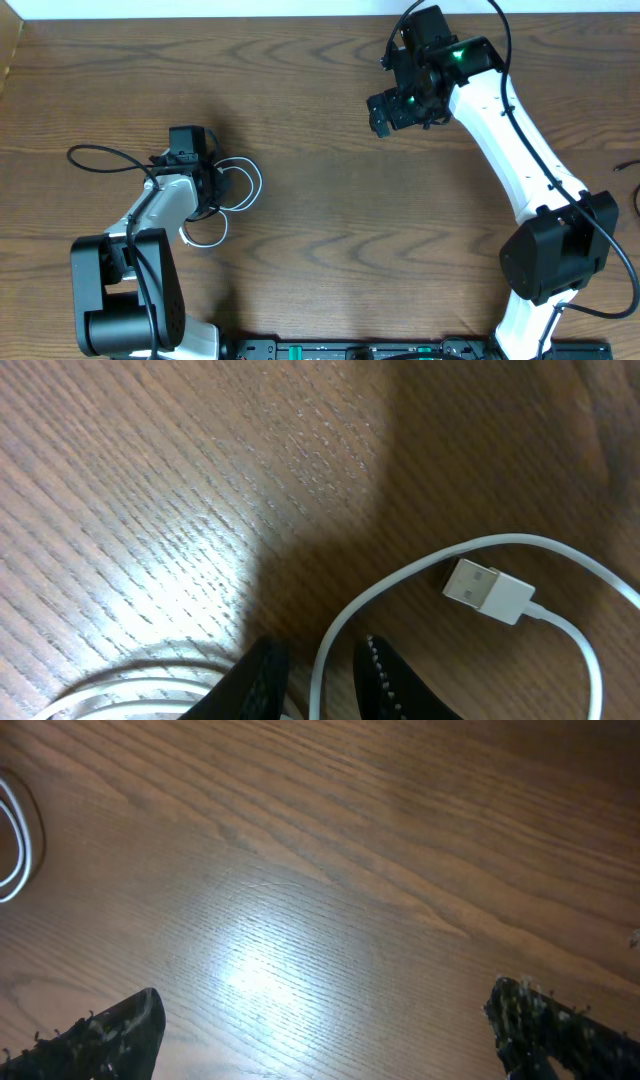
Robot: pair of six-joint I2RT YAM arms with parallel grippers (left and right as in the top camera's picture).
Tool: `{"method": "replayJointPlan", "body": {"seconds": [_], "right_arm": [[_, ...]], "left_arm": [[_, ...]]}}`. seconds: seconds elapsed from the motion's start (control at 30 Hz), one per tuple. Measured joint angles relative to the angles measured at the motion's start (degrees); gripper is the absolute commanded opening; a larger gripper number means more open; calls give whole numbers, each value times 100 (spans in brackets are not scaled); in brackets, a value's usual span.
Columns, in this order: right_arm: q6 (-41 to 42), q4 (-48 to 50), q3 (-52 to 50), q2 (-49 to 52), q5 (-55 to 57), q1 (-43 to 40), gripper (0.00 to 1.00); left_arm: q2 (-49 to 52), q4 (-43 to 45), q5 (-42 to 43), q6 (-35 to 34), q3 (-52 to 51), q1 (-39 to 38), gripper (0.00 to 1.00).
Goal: Untangle cables
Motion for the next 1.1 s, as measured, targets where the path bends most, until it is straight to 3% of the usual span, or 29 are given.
{"method": "replayJointPlan", "body": {"seconds": [0.5, 0.83, 1.1], "right_arm": [[289, -72, 0, 0, 538, -83, 99], [442, -369, 0, 0, 660, -809, 99], [446, -820, 0, 0, 887, -1836, 99]], "left_arm": [[-11, 42, 428, 0, -42, -431, 27], [-11, 518, 1008, -280, -81, -1991, 27], [-11, 1174, 1331, -885, -87, -3289, 28]]}}
